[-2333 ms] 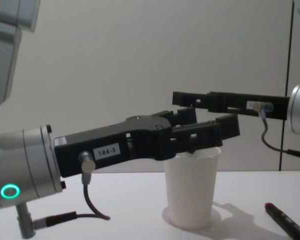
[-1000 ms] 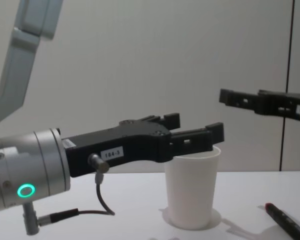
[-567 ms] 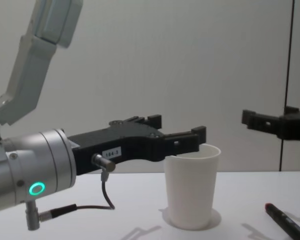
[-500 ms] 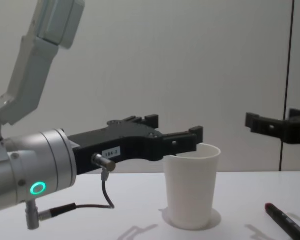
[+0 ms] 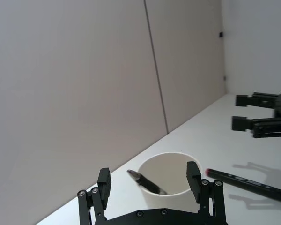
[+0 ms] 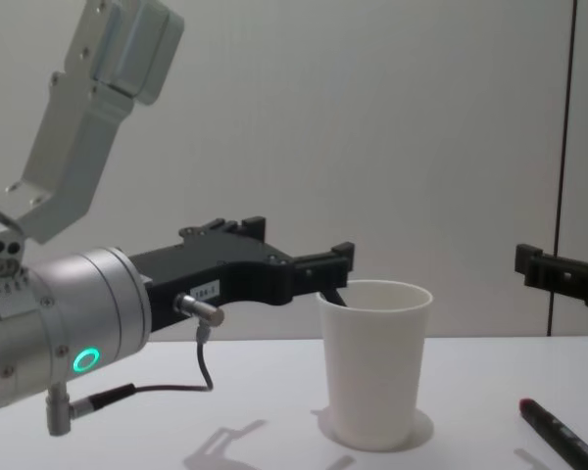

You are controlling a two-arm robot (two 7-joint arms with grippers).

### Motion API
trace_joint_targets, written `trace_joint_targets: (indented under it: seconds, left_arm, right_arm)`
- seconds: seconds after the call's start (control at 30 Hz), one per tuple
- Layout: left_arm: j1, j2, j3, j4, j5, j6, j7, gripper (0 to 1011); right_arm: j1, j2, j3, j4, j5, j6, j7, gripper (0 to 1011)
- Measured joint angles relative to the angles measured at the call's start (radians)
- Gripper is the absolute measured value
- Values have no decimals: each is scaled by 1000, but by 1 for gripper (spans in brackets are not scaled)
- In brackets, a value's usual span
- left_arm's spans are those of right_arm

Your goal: Place the pen into the pen holder.

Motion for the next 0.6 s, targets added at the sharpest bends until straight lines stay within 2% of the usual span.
trace_joint_targets:
  seconds: [0.47, 0.6]
  left_arm:
    - [2, -21, 1, -5, 103, 10, 184, 1001]
    - [3, -25, 2, -5, 122, 11, 217, 1001]
  right_arm:
    - [-1, -1, 0, -1, -2, 0, 0, 1001]
    - [1, -2, 0, 1, -1, 0, 2, 1002]
